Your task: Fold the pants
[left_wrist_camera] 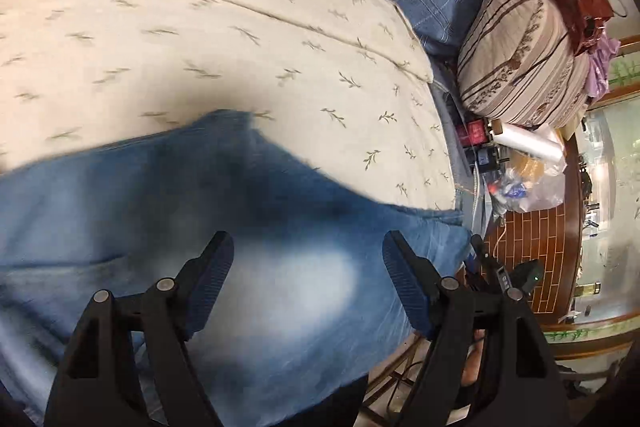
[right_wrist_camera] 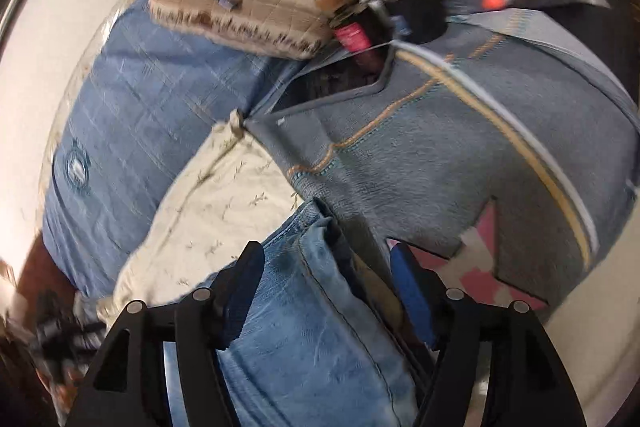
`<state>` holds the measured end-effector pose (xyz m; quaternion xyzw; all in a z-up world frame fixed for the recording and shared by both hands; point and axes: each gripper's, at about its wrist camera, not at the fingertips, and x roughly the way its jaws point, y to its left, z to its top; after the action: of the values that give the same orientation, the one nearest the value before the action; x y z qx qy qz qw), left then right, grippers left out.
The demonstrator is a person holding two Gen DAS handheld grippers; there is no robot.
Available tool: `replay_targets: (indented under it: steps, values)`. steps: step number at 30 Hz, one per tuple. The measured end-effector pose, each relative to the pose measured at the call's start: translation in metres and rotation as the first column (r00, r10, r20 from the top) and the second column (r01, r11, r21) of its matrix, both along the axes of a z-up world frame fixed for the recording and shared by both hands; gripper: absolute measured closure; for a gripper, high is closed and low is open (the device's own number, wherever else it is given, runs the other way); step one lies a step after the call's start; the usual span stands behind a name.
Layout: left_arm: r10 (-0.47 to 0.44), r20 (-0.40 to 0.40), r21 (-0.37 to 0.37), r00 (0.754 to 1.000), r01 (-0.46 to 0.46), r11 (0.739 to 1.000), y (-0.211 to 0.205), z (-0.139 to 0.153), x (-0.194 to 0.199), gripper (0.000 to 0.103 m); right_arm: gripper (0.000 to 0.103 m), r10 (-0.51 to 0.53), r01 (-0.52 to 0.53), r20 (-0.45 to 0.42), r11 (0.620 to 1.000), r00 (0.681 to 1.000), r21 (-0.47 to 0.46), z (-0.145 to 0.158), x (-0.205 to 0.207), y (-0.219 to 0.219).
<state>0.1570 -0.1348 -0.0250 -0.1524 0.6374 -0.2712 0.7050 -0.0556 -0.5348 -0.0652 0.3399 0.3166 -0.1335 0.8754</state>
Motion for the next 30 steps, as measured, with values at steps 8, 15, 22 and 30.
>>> replay_targets:
  steps: [8, 15, 22, 30]
  values:
    - [-0.005, -0.026, -0.016, 1.000, 0.004, 1.000, -0.026, -0.006, 0.003, 0.079, 0.092, 0.113, -0.087, 0.125, 0.977, 0.986, -0.194, 0.059, 0.020, -0.001]
    - [0.088, -0.075, 0.083, 0.993, -0.082, 0.993, -0.009, -0.028, 0.017, 0.092, 0.083, 0.058, -0.068, -0.074, 0.988, 0.996, -0.137, 0.005, 0.052, -0.012]
    - [0.078, 0.021, -0.008, 0.997, -0.078, 0.997, 0.083, 0.028, -0.034, 0.047, 0.048, -0.046, 0.043, 0.087, 0.999, 0.995, 0.033, 0.022, -0.048, -0.017]
    - [0.246, 0.040, -0.049, 0.968, -0.244, 0.968, 0.223, 0.046, -0.121, 0.029, 0.048, -0.061, 0.047, 0.075, 0.982, 0.995, 0.183, -0.015, -0.090, 0.009]
